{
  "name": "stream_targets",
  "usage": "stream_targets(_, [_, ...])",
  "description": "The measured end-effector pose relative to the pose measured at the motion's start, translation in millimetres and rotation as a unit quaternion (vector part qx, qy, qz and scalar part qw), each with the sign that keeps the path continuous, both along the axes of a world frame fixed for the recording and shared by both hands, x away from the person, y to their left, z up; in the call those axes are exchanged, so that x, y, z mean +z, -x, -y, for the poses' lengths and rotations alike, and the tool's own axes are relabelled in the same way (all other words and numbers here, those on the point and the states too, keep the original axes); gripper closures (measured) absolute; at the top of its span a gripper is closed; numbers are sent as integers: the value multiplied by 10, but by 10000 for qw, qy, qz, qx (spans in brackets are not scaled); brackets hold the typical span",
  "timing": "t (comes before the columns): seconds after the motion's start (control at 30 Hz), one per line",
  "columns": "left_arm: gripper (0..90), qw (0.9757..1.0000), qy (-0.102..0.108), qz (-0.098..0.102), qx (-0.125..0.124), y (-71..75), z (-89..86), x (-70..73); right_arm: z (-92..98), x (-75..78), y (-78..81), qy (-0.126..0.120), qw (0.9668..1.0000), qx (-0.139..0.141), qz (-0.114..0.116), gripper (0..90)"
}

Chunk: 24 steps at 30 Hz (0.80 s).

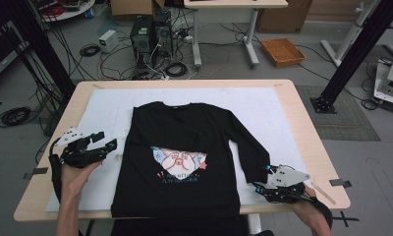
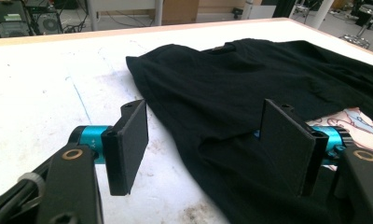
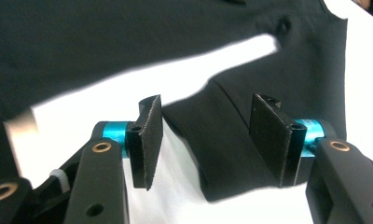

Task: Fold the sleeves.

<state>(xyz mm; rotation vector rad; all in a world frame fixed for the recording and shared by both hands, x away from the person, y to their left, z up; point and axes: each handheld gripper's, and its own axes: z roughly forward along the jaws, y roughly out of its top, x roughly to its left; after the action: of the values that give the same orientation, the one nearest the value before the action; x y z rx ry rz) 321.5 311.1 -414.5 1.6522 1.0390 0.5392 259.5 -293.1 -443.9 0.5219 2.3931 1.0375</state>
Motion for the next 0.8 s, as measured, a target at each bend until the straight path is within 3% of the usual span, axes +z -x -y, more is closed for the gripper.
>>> stream_targets(0.17, [333,9999,-132,-20,-55,-25,40,0,-13,-83,-108,97,9997,10,-202,505])
stream_targets(0.23, [333,9999,-128,-4,-65,-23,41,5,11,-93,-134,-21,9993,89,-357,590])
stream_targets(0.27, [334,9999,-149,12,-65,-20,38,10,9,-92,-134,-26,9990,170,-412,674])
stream_targets(0.33, [334,9999,-117,31,-55,-10,42,19,1,-92,-138,-55,9988,179,-446,706])
stream_targets(0.47, [335,9999,-128,65,-52,6,44,37,-19,-80,-169,-103,9986,8,-521,857])
stream_targets(0.67, [335,9998,-151,94,-59,19,36,48,-29,50,-274,-526,9963,-359,-572,879])
stream_targets(0.8, [335,9998,-178,86,-47,20,33,45,-42,191,-393,-976,9933,-491,-372,879])
